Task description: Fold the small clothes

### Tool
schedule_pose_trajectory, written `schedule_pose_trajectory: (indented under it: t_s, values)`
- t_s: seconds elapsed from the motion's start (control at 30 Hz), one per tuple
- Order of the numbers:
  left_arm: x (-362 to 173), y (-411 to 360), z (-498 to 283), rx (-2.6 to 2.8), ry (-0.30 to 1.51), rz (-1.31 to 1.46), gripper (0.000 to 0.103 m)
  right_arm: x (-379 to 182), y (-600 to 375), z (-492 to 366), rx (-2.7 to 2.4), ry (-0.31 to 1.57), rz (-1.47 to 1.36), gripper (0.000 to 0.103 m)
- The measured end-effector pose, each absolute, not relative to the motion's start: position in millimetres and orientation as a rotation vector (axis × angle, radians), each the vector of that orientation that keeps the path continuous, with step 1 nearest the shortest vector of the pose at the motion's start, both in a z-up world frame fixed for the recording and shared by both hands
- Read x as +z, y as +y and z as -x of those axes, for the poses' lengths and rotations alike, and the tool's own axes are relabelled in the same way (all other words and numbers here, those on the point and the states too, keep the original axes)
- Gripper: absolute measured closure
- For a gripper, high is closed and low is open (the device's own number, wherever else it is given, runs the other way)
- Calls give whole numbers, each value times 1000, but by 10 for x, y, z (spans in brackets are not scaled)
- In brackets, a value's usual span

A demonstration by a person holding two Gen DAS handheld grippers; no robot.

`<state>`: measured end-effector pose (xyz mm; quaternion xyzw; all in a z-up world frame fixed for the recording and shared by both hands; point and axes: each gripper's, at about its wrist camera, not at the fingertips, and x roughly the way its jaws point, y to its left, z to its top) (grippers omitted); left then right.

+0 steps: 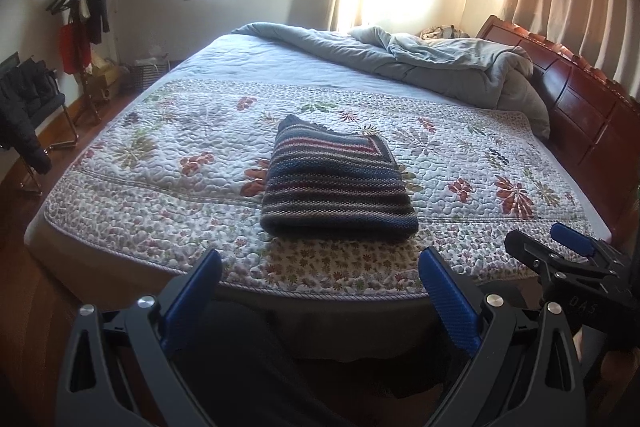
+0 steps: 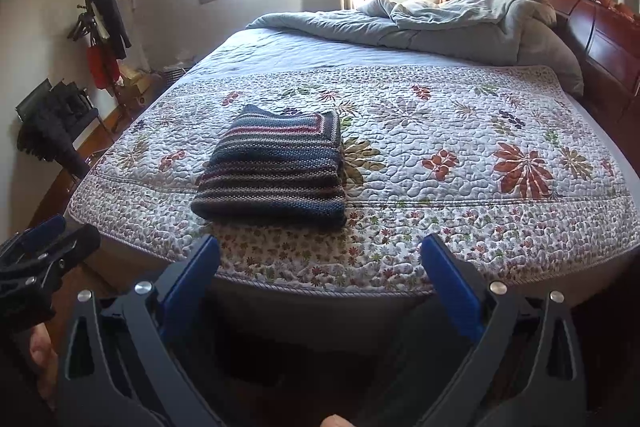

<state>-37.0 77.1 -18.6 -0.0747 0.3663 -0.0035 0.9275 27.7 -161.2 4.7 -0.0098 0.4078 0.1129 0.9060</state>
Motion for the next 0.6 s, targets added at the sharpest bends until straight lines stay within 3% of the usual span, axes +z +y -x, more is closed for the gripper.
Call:
schedule_pose_trajectory:
  t_s: [0.6]
  values:
    - [-192, 692, 418, 18, 759, 107, 4, 49, -1593, -273, 236, 840, 13, 3]
